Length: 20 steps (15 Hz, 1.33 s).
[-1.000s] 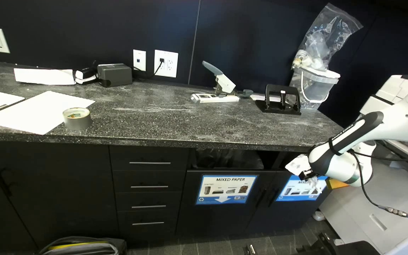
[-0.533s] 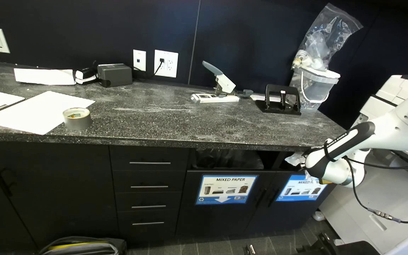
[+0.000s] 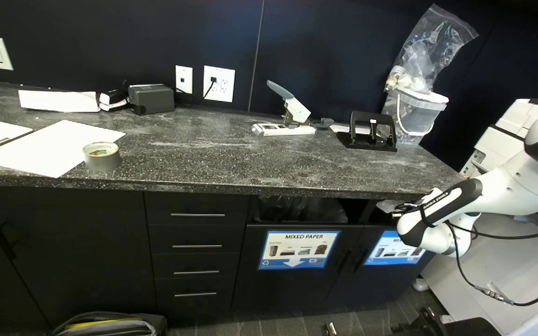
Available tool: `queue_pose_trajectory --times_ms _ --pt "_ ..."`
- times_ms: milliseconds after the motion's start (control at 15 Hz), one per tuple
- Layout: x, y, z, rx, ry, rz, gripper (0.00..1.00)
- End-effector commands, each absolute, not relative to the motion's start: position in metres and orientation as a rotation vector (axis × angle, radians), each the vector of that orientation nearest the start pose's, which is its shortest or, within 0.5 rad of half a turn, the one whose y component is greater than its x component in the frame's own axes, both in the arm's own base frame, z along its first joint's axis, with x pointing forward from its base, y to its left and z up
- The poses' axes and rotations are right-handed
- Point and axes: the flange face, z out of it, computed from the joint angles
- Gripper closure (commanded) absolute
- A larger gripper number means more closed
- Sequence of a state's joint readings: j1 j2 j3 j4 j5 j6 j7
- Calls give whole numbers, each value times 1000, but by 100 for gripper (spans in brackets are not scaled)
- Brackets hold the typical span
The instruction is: Put the papers in the bin to the left
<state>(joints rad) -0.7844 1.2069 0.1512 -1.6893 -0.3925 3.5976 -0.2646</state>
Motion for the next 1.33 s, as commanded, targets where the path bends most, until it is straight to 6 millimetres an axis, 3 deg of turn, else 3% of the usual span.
queue_pose_trajectory --times_ms 0,333,1267 --pt "548 -352 -10 -3045 231 -1315 93" --pt "570 -353 -11 -3017 253 -1407 93" --pt "573 -353 -40 -2888 462 -1428 93"
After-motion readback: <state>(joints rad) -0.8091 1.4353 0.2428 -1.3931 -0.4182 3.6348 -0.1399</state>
